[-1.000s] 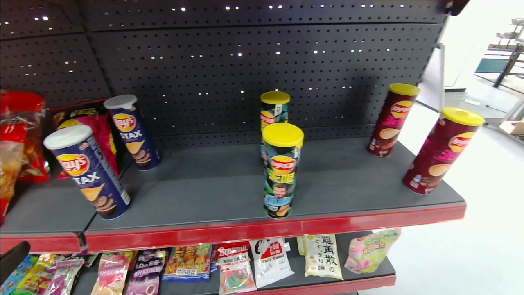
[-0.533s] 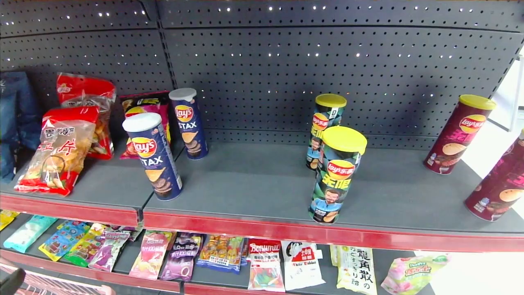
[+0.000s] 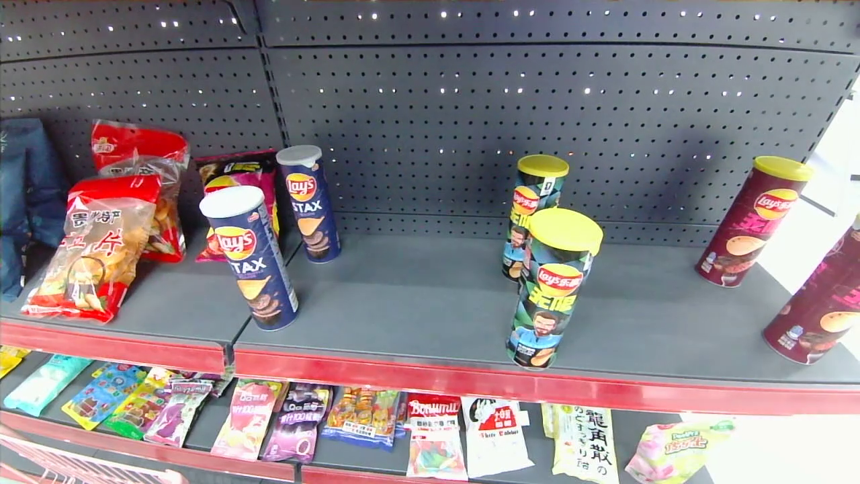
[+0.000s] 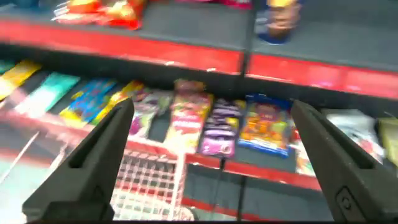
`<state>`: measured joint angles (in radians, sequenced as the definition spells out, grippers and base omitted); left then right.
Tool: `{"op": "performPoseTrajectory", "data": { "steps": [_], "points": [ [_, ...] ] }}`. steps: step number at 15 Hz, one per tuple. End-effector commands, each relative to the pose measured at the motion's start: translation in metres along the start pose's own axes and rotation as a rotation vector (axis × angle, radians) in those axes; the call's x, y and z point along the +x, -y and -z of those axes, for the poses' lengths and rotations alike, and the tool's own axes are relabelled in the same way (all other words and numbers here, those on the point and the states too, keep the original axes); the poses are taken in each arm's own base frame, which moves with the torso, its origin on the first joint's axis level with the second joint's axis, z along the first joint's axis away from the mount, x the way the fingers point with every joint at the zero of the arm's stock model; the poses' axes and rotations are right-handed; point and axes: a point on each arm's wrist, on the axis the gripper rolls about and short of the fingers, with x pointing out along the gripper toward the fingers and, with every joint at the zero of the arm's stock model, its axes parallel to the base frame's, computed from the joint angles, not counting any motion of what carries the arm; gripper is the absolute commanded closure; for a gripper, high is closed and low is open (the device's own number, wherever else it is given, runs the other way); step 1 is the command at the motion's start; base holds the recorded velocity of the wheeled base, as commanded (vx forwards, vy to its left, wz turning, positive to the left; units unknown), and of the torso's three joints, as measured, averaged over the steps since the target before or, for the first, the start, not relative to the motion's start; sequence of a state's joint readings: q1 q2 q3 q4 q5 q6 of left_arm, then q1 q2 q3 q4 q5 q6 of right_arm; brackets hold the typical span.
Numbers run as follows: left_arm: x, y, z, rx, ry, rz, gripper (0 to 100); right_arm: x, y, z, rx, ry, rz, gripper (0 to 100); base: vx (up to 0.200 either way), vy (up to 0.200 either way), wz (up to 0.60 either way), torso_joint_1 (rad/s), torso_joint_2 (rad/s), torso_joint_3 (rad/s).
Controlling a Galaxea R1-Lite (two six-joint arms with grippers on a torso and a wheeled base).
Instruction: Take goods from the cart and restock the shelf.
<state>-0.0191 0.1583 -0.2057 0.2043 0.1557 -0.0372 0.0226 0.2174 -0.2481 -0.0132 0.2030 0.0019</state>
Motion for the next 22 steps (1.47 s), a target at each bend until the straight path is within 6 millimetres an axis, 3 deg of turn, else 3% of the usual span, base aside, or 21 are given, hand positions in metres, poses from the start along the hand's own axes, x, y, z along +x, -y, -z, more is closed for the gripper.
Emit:
{"op": "performPoseTrajectory", "data": {
  "steps": [1,2,5,9,11,17,22],
  "points": [
    [-0.001,0.003,0.012,-0.032,0.002,-0.106,0,0.039,0.005,-0.047,-0.029,-0.106,-0.125,0,0.000,0.000,0.00,0.000,0.00,0.000],
    [0.003,0.004,0.024,-0.038,-0.001,-0.051,0,0.057,0.008,-0.058,-0.043,-0.147,-0.131,0,0.000,0.000,0.00,0.000,0.00,0.000],
    [0.013,0.009,0.030,-0.004,0.110,0.159,0,0.092,0.014,-0.060,-0.110,-0.261,-0.150,0,0.000,0.000,0.00,0.000,0.00,0.000],
    [0.013,0.009,0.031,-0.008,0.101,0.157,0,0.132,0.007,-0.049,-0.114,-0.378,-0.272,0,0.000,0.000,0.00,0.000,0.00,0.000],
    [0.013,0.007,0.031,-0.014,0.100,0.056,0,0.151,0.002,-0.035,-0.117,-0.433,-0.298,0,0.000,0.000,0.00,0.000,0.00,0.000],
    [0.013,0.007,0.032,-0.014,0.098,0.061,0,0.200,-0.017,0.004,-0.159,-0.610,-0.313,0,0.000,0.000,0.00,0.000,0.00,0.000],
    [0.013,0.007,0.032,-0.013,0.098,0.059,0,0.234,-0.024,0.008,-0.169,-0.652,-0.307,0,0.000,0.000,0.00,0.000,0.00,0.000]
  ]
}}
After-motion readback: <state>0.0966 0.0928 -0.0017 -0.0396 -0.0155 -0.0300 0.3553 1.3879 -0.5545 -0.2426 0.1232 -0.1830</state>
